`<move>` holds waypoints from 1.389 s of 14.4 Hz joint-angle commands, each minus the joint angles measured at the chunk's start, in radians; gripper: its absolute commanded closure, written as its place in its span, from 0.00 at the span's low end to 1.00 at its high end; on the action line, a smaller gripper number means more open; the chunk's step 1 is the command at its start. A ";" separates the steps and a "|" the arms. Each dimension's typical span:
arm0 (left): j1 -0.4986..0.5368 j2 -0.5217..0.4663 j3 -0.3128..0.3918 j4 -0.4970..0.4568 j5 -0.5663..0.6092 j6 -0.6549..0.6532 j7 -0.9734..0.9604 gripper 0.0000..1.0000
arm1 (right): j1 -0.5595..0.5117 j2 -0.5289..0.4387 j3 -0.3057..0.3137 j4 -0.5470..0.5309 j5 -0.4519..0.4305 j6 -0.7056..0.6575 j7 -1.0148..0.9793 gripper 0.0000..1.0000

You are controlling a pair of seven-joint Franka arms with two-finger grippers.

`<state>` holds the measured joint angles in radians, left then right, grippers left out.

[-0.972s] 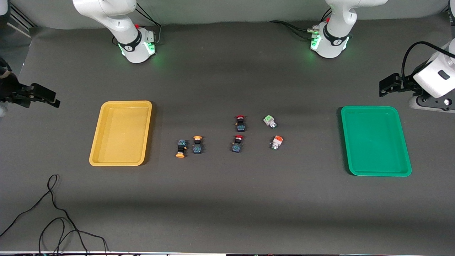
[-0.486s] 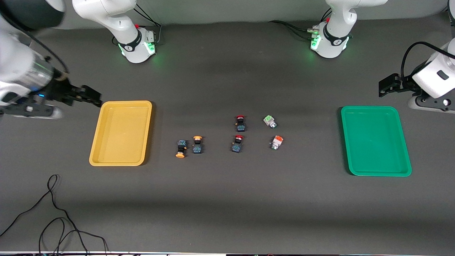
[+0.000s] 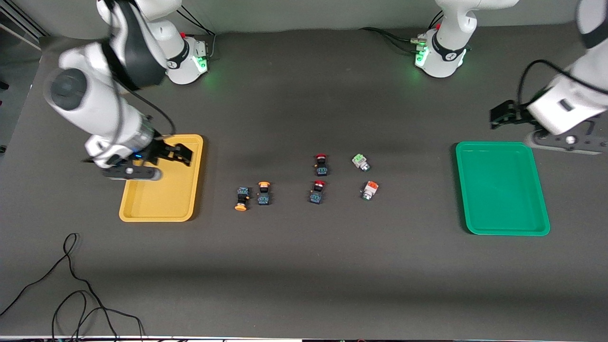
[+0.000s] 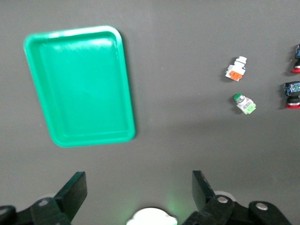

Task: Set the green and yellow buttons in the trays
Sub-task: 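Reach the right gripper to the yellow button while the left gripper reaches the green button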

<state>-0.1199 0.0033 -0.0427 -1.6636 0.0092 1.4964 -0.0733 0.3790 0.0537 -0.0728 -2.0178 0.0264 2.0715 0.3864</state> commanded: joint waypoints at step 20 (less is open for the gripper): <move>-0.511 0.248 0.006 -0.459 -0.005 0.827 -1.091 0.00 | 0.181 0.472 -0.021 -0.114 0.006 0.782 0.246 0.13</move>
<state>-0.6256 0.1714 -0.0432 -2.1232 -0.0220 2.2412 -1.1233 0.5490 0.4994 -0.0842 -2.1486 0.0265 2.8182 0.6119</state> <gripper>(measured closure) 0.000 0.062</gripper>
